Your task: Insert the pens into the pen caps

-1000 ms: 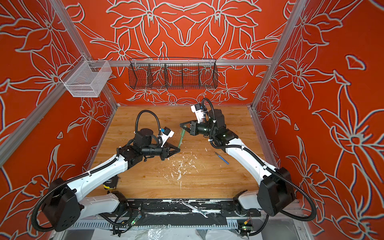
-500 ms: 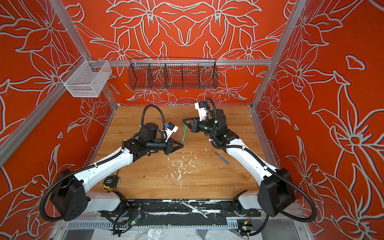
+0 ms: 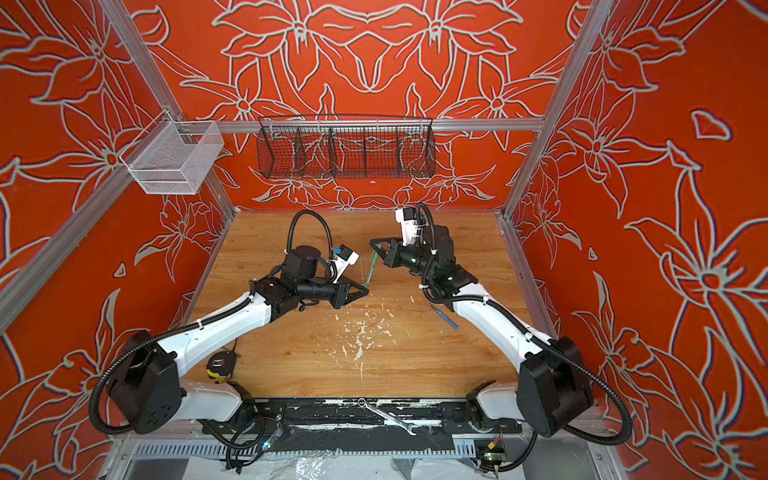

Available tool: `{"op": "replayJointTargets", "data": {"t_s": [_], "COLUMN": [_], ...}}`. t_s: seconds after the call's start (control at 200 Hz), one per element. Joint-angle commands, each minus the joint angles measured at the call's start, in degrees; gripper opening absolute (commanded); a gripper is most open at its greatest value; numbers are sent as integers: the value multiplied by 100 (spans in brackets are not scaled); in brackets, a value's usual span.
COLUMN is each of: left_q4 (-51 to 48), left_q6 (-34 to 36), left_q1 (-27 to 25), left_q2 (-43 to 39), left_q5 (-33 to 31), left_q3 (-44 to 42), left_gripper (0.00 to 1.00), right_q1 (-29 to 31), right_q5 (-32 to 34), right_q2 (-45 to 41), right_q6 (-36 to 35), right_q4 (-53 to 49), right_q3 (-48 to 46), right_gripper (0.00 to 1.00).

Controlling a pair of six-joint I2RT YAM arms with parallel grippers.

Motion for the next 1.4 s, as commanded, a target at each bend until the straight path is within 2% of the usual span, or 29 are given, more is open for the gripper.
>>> {"op": "replayJointTargets", "data": {"t_s": [0.0,0.135,0.265,0.55,0.686,0.801,0.886,0.941,0.961,1.026,1.131,1.186,1.246,1.391], "left_q4": [1031,1250,1904,2081,2169,1629,790,417,298,-50,-182,-12,207,389], "left_q6": [-296,-506,-897,-956,-992,-1005,-676,-480,-399,-139,-62,-136,-243,-333], "left_q1": [347,538,626,626,628,626,626,626,626,626,626,619,582,349], "left_q2": [37,200,334,496,531,588,373,110,-5,-335,-697,-744,-709,-661], "left_q5": [-582,-499,-337,-111,-15,301,86,-281,-385,-511,-231,104,488,354], "left_q3": [416,635,667,1082,1172,1335,1096,705,554,98,-593,-897,-1119,-1378], "left_gripper": [0,0,0,0,0,0,0,0,7,43,69,77,80,82], "right_q1": [205,303,323,486,494,440,298,181,142,37,-65,-81,-93,-82], "right_q5": [-521,-397,-116,-213,-54,332,559,499,432,218,-91,-224,-400,-610], "right_q2": [5,-2,-36,280,199,169,213,311,355,534,727,815,907,986], "right_q6": [27,193,285,410,727,803,686,712,720,811,980,1054,1108,1306], "right_q4": [-740,-411,-283,-192,225,-65,-391,-335,-308,-215,52,140,155,596], "right_q3": [-276,-534,-662,-633,-875,-759,-609,-563,-547,-461,-376,-304,-195,-264], "right_gripper": [0,0,0,0,0,0,0,0,0,0,0,0,0,0]}}
